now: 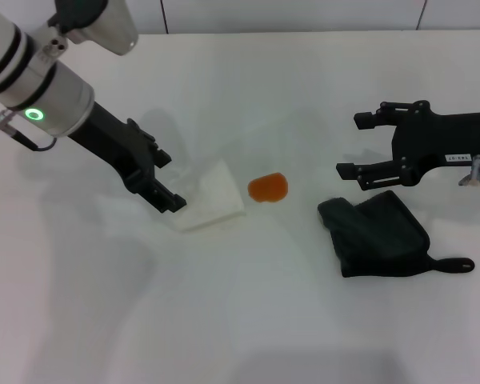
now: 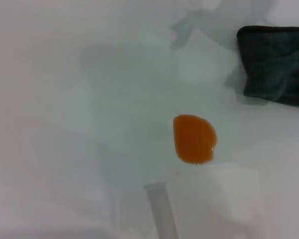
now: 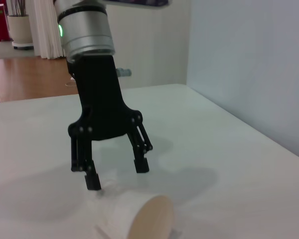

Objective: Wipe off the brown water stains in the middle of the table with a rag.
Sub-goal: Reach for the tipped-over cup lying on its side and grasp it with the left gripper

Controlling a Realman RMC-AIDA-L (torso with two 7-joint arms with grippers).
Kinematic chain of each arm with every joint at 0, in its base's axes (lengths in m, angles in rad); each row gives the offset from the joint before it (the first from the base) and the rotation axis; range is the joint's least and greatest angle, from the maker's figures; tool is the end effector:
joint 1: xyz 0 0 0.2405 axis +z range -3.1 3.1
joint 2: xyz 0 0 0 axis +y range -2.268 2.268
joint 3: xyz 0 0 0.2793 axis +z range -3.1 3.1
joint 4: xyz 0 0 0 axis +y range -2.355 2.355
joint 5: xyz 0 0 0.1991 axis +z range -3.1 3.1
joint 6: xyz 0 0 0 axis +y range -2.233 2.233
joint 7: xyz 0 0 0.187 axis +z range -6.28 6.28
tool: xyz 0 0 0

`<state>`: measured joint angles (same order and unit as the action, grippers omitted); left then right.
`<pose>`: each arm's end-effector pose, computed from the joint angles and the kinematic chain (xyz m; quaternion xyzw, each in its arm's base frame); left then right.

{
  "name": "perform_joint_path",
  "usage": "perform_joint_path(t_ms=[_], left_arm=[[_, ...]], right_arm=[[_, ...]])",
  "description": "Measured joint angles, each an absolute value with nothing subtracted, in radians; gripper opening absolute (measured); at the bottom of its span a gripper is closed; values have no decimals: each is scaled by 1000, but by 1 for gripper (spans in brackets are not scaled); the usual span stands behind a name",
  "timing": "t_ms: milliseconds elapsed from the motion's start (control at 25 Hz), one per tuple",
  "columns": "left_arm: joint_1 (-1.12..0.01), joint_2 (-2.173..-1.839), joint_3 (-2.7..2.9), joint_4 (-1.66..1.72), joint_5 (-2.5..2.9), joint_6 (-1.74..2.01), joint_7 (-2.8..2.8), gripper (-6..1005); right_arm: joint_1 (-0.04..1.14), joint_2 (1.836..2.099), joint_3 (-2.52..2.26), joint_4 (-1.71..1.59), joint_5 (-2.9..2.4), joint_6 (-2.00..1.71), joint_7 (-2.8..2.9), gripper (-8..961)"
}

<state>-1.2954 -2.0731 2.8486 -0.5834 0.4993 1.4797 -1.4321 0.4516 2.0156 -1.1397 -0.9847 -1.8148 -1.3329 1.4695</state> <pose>-0.2028 0.4222 -0.0613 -0.9792 -0.1445 0.1375 0.0378 0.2298 0.3734 -0.0307 -0.9676 0.0901 0.1486 0.1834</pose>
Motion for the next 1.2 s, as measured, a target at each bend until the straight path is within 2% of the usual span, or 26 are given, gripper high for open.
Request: perform_joint_path(t_ms=[1200], left_arm=[[-1270, -2079, 2847, -460, 496, 1360, -1441, 840]], right_arm=[[452, 2014, -1140, -985, -1815, -1333, 1470, 869]])
